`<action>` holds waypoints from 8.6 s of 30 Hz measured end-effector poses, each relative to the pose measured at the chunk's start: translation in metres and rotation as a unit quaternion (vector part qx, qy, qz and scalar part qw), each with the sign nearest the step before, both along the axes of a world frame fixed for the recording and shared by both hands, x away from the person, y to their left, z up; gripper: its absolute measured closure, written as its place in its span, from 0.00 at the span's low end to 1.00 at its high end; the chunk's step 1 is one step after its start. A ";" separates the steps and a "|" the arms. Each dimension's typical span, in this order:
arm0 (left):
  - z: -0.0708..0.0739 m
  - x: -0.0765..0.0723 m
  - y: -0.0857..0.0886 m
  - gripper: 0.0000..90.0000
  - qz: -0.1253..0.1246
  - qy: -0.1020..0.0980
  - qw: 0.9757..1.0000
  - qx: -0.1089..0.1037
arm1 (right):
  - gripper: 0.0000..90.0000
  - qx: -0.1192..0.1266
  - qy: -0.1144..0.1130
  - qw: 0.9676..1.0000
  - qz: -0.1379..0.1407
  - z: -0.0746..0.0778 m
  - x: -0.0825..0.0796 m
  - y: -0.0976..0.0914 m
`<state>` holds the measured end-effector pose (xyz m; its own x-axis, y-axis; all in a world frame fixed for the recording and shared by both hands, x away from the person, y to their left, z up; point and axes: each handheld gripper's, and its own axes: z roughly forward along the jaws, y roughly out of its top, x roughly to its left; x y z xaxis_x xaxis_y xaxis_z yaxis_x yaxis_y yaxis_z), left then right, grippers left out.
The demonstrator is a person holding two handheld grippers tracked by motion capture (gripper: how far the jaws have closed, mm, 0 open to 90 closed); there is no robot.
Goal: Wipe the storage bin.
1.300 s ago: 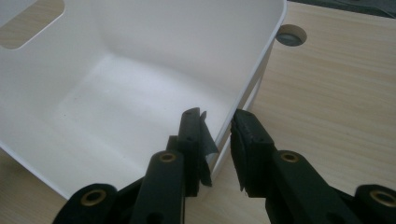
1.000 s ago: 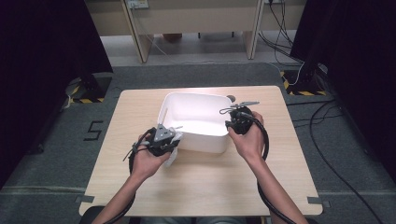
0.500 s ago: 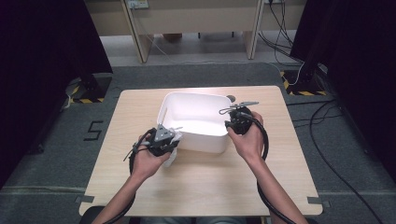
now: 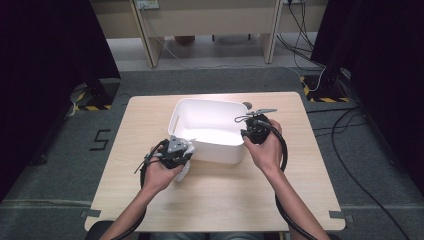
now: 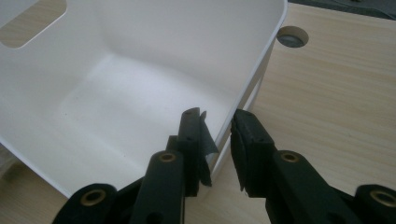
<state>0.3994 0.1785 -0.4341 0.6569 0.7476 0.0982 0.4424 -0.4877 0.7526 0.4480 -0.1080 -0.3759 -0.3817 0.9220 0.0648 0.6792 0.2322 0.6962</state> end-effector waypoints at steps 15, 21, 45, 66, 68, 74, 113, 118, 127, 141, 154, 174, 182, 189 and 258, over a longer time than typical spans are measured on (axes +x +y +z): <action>-0.017 0.004 0.000 0.89 0.004 0.018 1.000 0.014 | 0.82 0.000 -0.001 1.000 -0.001 0.000 0.000 0.000; -0.024 0.005 0.000 0.89 0.006 0.024 1.000 0.016 | 0.82 0.001 -0.001 1.000 -0.001 0.000 0.000 0.000; -0.039 0.008 -0.006 0.89 0.006 0.039 0.999 0.025 | 0.82 -0.001 -0.004 1.000 0.000 -0.001 -0.001 0.001; -0.035 0.007 -0.016 0.89 -0.005 0.040 0.999 0.011 | 0.82 0.002 -0.004 1.000 -0.001 -0.001 -0.001 0.001; -0.032 0.006 -0.015 0.89 -0.005 0.038 0.999 0.007 | 0.82 0.002 -0.004 1.000 -0.001 -0.001 -0.001 0.001; -0.022 0.004 -0.016 0.89 -0.008 0.029 1.000 0.004 | 0.82 0.002 -0.004 1.000 -0.001 -0.001 -0.001 0.001; 0.009 -0.003 -0.015 0.89 -0.008 -0.006 1.000 -0.011 | 0.82 0.004 -0.006 1.000 -0.001 -0.002 -0.001 0.000; 0.010 -0.004 -0.020 0.89 -0.015 -0.008 1.000 -0.008 | 0.82 0.004 -0.006 1.000 -0.001 -0.001 -0.001 0.000; 0.012 -0.005 -0.025 0.89 -0.021 -0.011 1.000 -0.009 | 0.82 0.008 -0.005 1.000 -0.004 -0.002 -0.001 0.000; 0.012 -0.005 -0.025 0.89 -0.020 -0.011 1.000 -0.008 | 0.82 0.009 -0.005 1.000 -0.004 -0.002 -0.001 0.000; 0.008 -0.005 -0.028 0.89 -0.023 -0.011 1.000 -0.006 | 0.81 0.009 -0.006 1.000 -0.005 -0.002 -0.001 0.000; -0.008 -0.002 -0.033 0.89 -0.027 0.004 1.000 0.010 | 0.81 0.007 -0.010 1.000 -0.003 -0.003 -0.002 0.000; -0.015 -0.001 -0.034 0.89 -0.026 0.011 1.000 0.012 | 0.81 0.009 -0.009 1.000 -0.004 -0.003 -0.002 0.000; -0.021 0.001 -0.033 0.89 -0.024 0.017 0.999 0.014 | 0.81 0.009 -0.009 1.000 -0.005 -0.003 -0.002 0.000; -0.022 0.003 -0.040 0.89 -0.032 0.026 0.999 0.010 | 0.81 0.008 -0.009 1.000 -0.003 -0.003 -0.001 0.000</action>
<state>0.4021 0.1386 -0.4563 0.7081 0.7018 0.0776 0.4473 -0.5308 0.7198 0.4467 -0.1083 -0.3786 -0.3780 0.9230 0.0722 0.6673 0.2175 0.7123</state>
